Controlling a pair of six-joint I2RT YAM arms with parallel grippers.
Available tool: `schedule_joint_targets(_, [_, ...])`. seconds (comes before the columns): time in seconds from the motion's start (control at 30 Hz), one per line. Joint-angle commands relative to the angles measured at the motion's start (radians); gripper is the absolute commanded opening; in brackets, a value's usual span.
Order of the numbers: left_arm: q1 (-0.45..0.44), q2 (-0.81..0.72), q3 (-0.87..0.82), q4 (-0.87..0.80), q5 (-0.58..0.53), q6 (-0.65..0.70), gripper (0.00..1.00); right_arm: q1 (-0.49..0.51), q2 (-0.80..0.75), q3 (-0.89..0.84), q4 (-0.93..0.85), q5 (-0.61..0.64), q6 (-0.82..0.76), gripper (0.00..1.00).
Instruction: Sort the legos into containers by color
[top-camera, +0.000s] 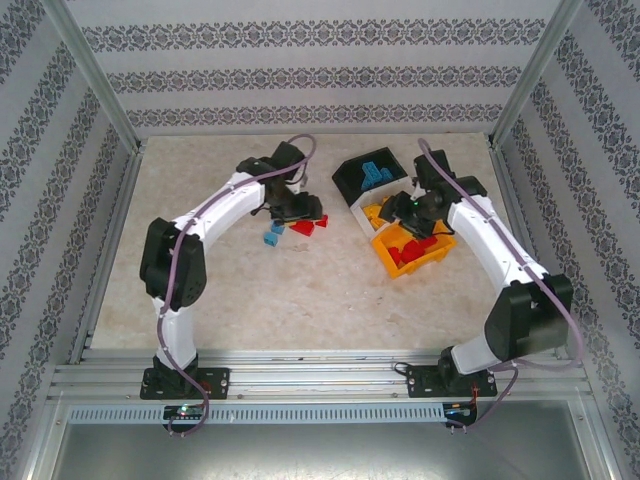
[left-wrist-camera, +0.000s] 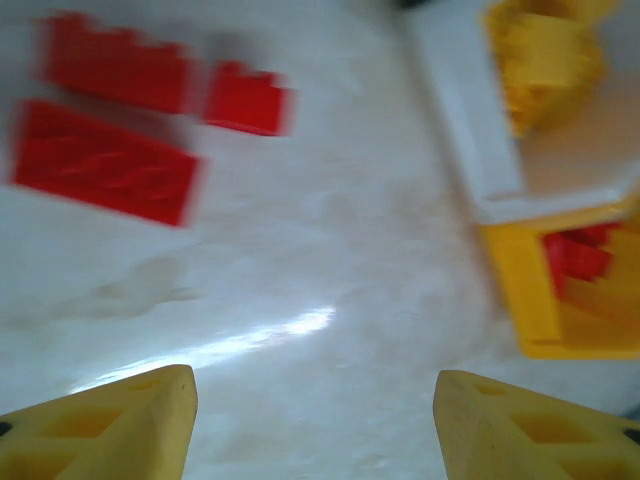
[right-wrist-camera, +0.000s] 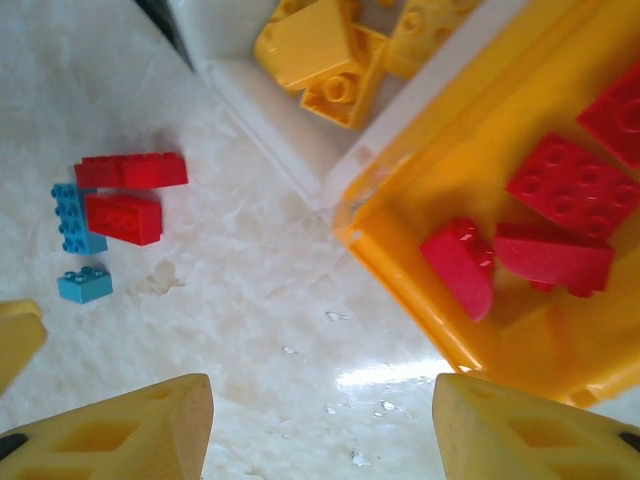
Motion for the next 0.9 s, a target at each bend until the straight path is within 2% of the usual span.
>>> schedule_joint_targets(0.0, [0.015, -0.017, -0.040, -0.085, -0.128, 0.165, 0.70, 0.048, 0.038, 0.035, 0.012, -0.018, 0.019, 0.60])
schedule_joint_targets(0.1, [0.016, 0.002, -0.043, -0.146, -0.194, 0.318, 0.76, 0.079, 0.057, 0.035, 0.023, -0.020, 0.027, 0.60])
schedule_joint_targets(0.2, [0.023, 0.014, -0.056, -0.162, -0.254, 0.387, 0.78, 0.097, 0.063, 0.031, 0.028, -0.017, 0.036, 0.60])
schedule_joint_targets(0.4, [0.069, 0.048, -0.067, -0.134, -0.245, 0.405, 0.78, 0.106, 0.044, 0.002, 0.030, -0.010, 0.044, 0.60])
schedule_joint_targets(0.87, [0.109, 0.142, -0.075, -0.106, -0.196, 0.420, 0.70, 0.102, 0.055, 0.023, 0.005, 0.000, 0.039, 0.60])
